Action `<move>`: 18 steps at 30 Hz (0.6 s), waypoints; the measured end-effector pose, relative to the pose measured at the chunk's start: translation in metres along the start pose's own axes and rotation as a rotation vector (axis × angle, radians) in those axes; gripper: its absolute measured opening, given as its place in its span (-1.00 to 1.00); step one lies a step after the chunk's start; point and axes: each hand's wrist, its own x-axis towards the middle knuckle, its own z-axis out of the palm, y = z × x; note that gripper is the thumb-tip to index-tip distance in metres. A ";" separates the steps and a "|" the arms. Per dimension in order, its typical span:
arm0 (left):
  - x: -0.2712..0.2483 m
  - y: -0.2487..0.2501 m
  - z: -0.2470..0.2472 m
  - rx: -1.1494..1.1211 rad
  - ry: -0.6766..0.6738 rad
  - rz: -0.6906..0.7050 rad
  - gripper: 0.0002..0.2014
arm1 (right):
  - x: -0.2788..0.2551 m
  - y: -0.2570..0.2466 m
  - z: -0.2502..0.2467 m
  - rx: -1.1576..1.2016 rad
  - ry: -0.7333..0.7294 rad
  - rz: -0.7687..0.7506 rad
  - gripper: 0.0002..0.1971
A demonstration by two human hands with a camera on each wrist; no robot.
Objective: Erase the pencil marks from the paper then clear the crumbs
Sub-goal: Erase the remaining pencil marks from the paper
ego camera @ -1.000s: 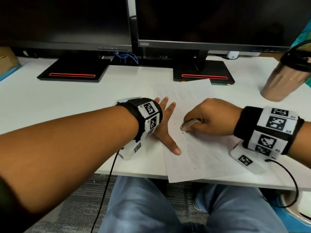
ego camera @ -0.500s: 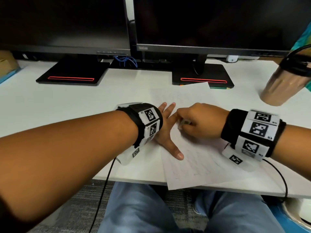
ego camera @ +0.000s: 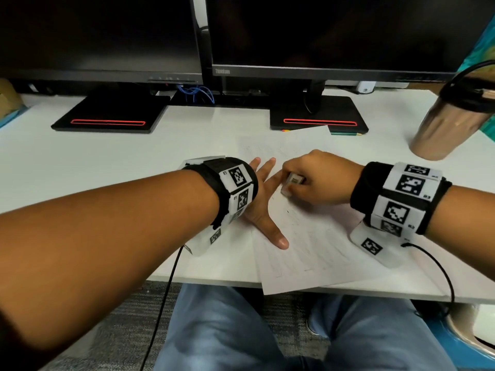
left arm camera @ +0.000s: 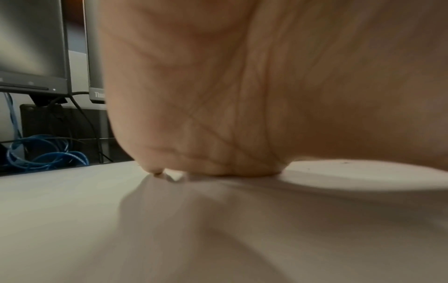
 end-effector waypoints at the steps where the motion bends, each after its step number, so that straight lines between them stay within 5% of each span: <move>1: 0.001 0.001 0.000 0.003 -0.002 0.002 0.47 | -0.001 -0.001 0.002 0.009 -0.010 -0.023 -0.85; 4: 0.003 0.001 0.001 0.008 -0.016 -0.001 0.45 | -0.006 -0.012 0.007 0.145 -0.111 -0.100 -0.85; 8: 0.002 -0.001 0.002 -0.005 0.006 0.004 0.48 | -0.001 0.001 -0.001 0.088 -0.039 0.006 -0.81; 12: -0.001 0.002 -0.001 0.020 -0.018 0.015 0.38 | -0.008 -0.014 0.007 0.157 -0.098 -0.118 -0.85; 18: 0.003 0.000 0.002 0.004 0.003 0.004 0.46 | -0.004 -0.006 0.002 0.090 -0.038 -0.078 -0.82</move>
